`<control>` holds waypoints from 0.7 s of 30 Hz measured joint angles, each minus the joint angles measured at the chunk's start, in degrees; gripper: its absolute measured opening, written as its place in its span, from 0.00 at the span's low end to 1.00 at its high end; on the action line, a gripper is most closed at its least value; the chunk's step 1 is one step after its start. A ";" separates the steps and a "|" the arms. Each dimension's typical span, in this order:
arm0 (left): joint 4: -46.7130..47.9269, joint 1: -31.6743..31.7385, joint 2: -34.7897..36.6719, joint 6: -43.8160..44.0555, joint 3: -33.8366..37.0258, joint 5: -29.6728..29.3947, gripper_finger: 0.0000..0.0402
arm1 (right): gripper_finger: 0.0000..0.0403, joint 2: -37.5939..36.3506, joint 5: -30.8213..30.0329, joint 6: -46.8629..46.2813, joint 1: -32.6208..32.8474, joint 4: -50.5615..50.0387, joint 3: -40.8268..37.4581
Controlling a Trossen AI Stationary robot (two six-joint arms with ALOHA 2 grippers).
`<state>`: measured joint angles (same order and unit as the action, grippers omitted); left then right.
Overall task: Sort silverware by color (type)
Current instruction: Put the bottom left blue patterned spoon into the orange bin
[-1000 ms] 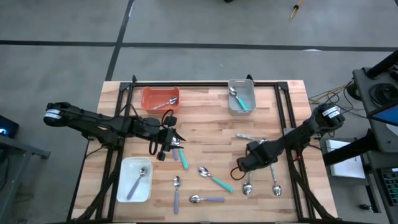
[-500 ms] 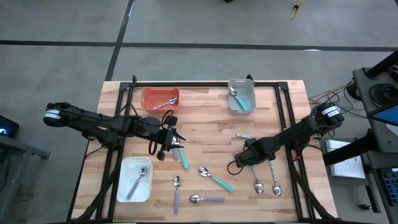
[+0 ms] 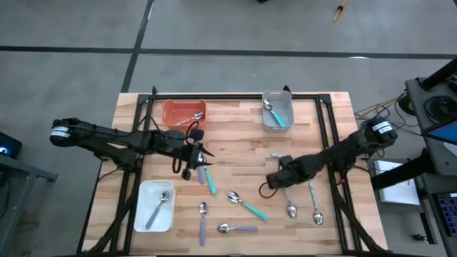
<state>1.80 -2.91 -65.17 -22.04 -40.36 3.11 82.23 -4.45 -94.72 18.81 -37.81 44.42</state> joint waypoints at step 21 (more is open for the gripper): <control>-6.29 0.12 -0.02 1.55 0.39 2.46 0.31 | 0.10 -8.91 -35.94 34.20 -7.64 19.00 0.09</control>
<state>-4.49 -2.79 -65.19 -20.49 -39.97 5.56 73.31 -40.39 -60.52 11.17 -18.81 44.51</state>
